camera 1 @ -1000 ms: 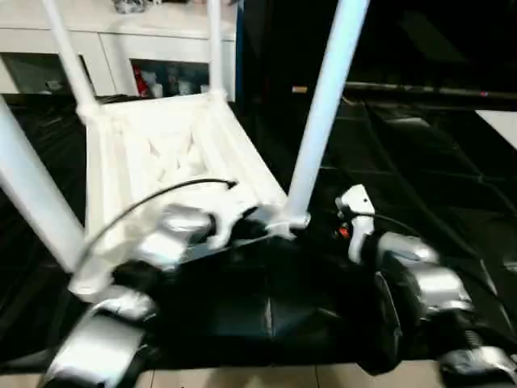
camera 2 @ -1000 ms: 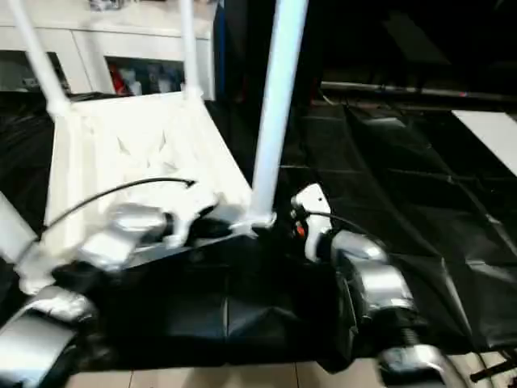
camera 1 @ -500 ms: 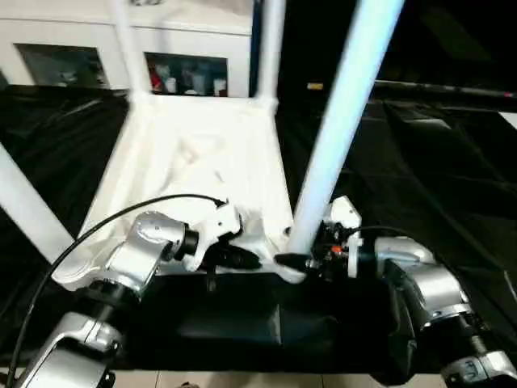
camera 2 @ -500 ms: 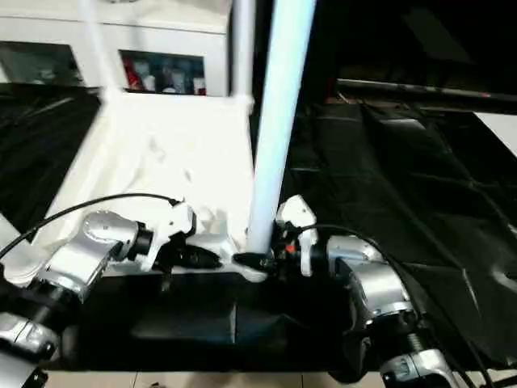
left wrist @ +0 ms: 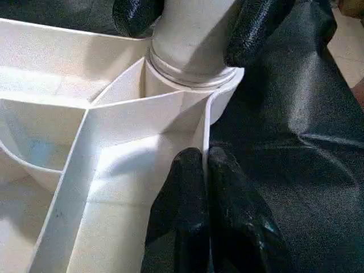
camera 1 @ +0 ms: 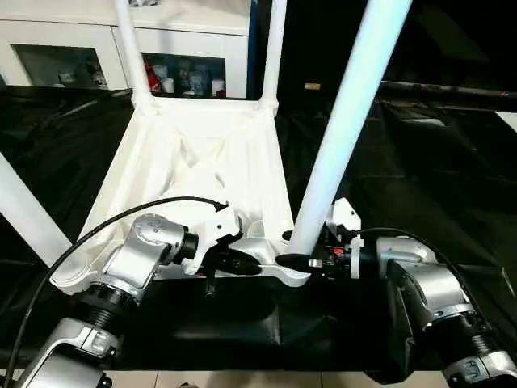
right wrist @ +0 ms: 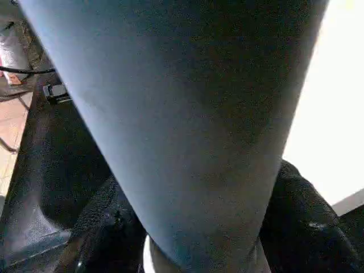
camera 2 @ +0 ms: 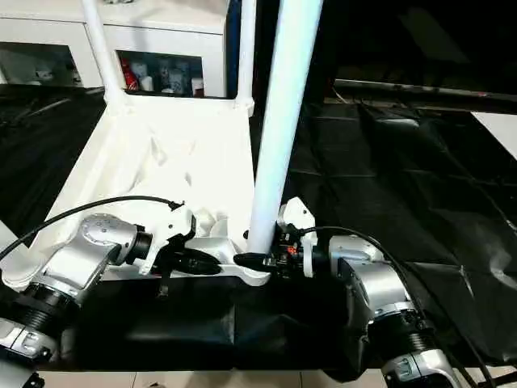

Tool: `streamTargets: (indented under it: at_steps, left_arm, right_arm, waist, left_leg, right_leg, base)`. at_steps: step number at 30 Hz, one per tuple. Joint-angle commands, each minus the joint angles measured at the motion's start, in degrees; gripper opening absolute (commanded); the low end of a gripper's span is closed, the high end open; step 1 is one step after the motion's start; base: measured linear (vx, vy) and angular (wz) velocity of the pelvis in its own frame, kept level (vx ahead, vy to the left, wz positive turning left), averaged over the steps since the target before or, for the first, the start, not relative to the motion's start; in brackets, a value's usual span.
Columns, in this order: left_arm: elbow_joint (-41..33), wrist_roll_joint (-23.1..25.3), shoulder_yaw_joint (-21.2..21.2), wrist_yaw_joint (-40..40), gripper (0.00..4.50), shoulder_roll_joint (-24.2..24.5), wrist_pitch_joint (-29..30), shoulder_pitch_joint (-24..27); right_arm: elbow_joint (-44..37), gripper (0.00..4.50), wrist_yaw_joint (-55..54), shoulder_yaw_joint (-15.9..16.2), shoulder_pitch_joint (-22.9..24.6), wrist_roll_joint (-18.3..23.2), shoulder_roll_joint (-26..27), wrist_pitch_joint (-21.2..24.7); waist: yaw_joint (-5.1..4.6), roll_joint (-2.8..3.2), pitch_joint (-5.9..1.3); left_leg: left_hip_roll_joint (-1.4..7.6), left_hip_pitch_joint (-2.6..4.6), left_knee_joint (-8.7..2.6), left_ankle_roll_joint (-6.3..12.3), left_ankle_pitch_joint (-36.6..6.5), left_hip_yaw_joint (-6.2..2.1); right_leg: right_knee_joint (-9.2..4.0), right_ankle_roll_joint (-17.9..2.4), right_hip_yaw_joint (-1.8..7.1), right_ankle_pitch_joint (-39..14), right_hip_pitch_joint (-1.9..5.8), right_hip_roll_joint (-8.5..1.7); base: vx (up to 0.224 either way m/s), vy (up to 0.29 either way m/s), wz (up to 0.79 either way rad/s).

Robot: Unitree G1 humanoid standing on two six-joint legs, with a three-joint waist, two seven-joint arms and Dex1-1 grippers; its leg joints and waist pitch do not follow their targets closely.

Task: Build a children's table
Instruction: Rotate leg to tighten

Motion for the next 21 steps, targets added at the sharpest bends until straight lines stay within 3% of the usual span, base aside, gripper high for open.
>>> streamTargets:
  at_steps: [1,6,7,8,9,10,12,13,17,21]
  left_arm:
    - [-1.52,-3.1,-0.53,-1.09,0.0,-1.4,0.46,1.09]
    - [1.97,-1.42,0.39,4.59,0.0,-3.93,-0.17,0.19]
    - [2.7,-0.94,0.44,5.63,0.0,-4.31,-0.46,-0.08]
    - [6.64,1.42,0.66,11.39,0.0,-6.13,-1.9,-1.86]
    - [7.29,1.81,0.69,12.34,0.0,-6.43,-2.13,-2.16]
    - [11.98,3.71,1.21,19.33,0.0,-9.2,-3.05,-4.66]
    - [13.67,4.2,1.5,22.1,0.0,-10.43,-2.78,-5.75]
    - [15.13,4.56,1.71,24.37,0.0,-11.52,-2.37,-6.76]
    - [20.35,5.74,2.59,32.41,0.0,-15.12,-2.16,-10.51]
    - [24.31,7.32,2.29,35.9,0.0,-17.01,-3.87,-13.05]
  right_arm:
    - [1.53,2.21,0.3,-0.02,0.5,0.4,0.07,0.83]
    - [12.17,2.11,-9.1,-1.99,-1.02,-2.78,3.5,-3.23]
    - [13.73,2.1,-10.83,-2.32,-1.33,-3.3,4.01,-4.0]
    - [17.62,2.09,-18.52,-3.84,-2.12,-4.58,5.86,-5.16]
    - [18.22,2.09,-19.77,-4.09,-2.25,-4.78,6.16,-5.33]
    - [19.8,2.06,-28.59,-5.72,-2.26,-5.81,8.52,-5.12]
    - [19.69,2.05,-32.62,-6.5,-2.28,-6.18,9.82,-5.0]
    - [19.44,2.0,-36.21,-7.51,-2.43,-6.0,11.35,-4.11]
    - [18.87,1.98,-45.09,-8.98,-3.86,-6.73,16.11,-2.64]
    - [18.47,1.98,-47.86,-7.94,-4.85,-7.67,19.13,-2.33]
  waist:
    - [-0.04,-0.1,-2.87]
    - [-0.49,-0.22,-2.5]
    - [-0.82,-0.25,-2.18]
    - [-1.03,-0.31,-2.22]
    - [-1.34,-0.23,-2.04]
    - [-1.51,-0.24,-2.22]
    - [-1.71,-0.22,-2.14]
    - [-1.9,-0.23,-2.18]
    - [-2.24,0.02,-2.29]
    - [-2.21,0.06,-2.45]
  left_leg:
    - [1.55,0.47,-3.2,2.22,-11.65,-0.61]
    - [1.45,0.44,-3.41,1.36,-14.66,-0.71]
    - [1.31,0.72,-3.59,0.05,-17.84,-1.01]
    - [1.27,0.72,-3.61,-0.19,-18.28,-1.06]
    - [1.15,1.03,-3.61,-0.77,-19.55,-1.15]
    - [1.06,1.17,-3.48,-0.9,-20.09,-1.33]
    - [1.03,1.38,-3.51,-1.08,-20.62,-1.38]
    - [0.91,1.24,-3.57,-0.96,-21.57,-1.61]
    - [0.91,1.28,-3.78,-1.06,-23.38,-1.75]
    - [1.03,1.16,-4.15,-0.7,-24.01,-1.91]
  right_leg:
    - [-3.53,-11.93,2.05,-9.8,2.74,-3.15]
    - [-4.15,-11.03,2.04,-15.59,2.49,-3.28]
    - [-4.9,-9.05,1.92,-23.33,2.28,-3.47]
    - [-5.11,-8.32,1.9,-25.13,2.22,-3.48]
    - [-5.63,-7.03,1.86,-28.75,1.78,-3.47]
    - [-5.89,-5.89,1.81,-30.95,1.83,-3.6]
    - [-6.21,-5.02,1.78,-32.16,1.42,-3.45]
    - [-6.43,-3.91,1.52,-34.15,1.57,-3.43]
    - [-6.67,-3.65,1.33,-33.29,1.1,-3.19]
    - [-6.7,-4.23,1.2,-30.12,1.51,-3.27]
  base:
    - [0.0,0.0,0.0]
    - [0.0,0.0,0.0]
    - [0.0,0.0,0.0]
    - [-0.052,-0.001,-0.04]
    - [-0.052,-0.003,-0.02]
    - [-0.052,-0.003,-0.02]
    - [0.0,0.0,0.0]
    - [0.0,0.0,0.0]
    - [0.0,0.0,0.0]
    - [0.0,0.0,0.0]
